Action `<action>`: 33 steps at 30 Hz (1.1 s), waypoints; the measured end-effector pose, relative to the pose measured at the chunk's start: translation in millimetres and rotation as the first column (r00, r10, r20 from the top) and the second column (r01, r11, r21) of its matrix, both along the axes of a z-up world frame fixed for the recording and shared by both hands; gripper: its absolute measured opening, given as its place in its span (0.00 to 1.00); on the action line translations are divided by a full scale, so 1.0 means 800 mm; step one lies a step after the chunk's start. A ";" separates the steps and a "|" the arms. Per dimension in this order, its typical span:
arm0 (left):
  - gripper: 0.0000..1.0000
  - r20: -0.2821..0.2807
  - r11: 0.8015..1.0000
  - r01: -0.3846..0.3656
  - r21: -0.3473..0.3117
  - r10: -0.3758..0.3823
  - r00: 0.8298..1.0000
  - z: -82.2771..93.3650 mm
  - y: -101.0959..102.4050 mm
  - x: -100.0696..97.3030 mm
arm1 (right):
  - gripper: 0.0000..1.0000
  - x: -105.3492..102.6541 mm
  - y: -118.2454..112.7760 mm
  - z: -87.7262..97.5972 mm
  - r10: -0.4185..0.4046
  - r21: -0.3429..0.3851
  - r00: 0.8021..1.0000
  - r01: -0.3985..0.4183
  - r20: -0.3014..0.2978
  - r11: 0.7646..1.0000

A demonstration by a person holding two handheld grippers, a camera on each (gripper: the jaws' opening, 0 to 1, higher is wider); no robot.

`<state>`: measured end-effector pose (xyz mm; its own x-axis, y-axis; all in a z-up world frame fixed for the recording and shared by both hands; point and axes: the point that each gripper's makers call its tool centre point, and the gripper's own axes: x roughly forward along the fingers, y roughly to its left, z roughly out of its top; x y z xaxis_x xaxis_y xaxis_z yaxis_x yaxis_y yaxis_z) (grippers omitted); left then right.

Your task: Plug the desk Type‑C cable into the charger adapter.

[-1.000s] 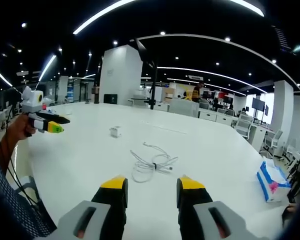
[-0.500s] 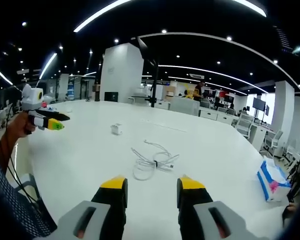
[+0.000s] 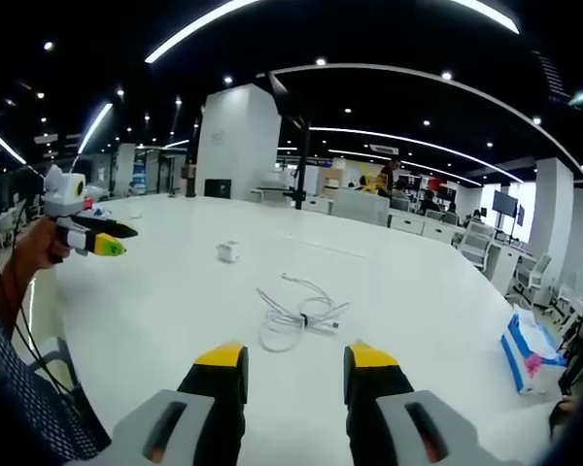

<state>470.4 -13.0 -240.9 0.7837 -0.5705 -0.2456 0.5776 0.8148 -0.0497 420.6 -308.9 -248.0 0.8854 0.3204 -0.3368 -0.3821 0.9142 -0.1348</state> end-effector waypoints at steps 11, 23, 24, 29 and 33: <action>0.61 0.013 1.000 0.006 -0.004 -0.005 1.000 0.001 0.000 0.003 | 0.41 0.002 0.000 0.003 -0.002 -0.003 1.000 0.002 0.007 1.000; 0.64 0.003 0.999 0.039 0.007 -0.039 0.999 -0.005 -0.015 -0.008 | 0.44 -0.002 0.006 0.008 0.020 0.019 1.000 -0.021 0.014 1.000; 0.64 0.007 0.999 0.033 0.010 -0.034 0.999 -0.003 -0.014 -0.008 | 0.44 -0.002 0.005 0.008 0.018 0.021 1.000 -0.018 0.013 1.000; 0.64 0.018 1.000 0.014 0.012 -0.014 1.000 0.001 -0.008 -0.005 | 0.45 -0.001 0.000 0.005 0.010 0.020 1.000 -0.010 0.009 1.000; 0.64 0.014 1.000 -0.006 0.025 0.006 1.000 -0.002 -0.001 -0.002 | 0.45 0.002 -0.002 -0.001 0.008 0.011 1.000 -0.007 -0.003 1.000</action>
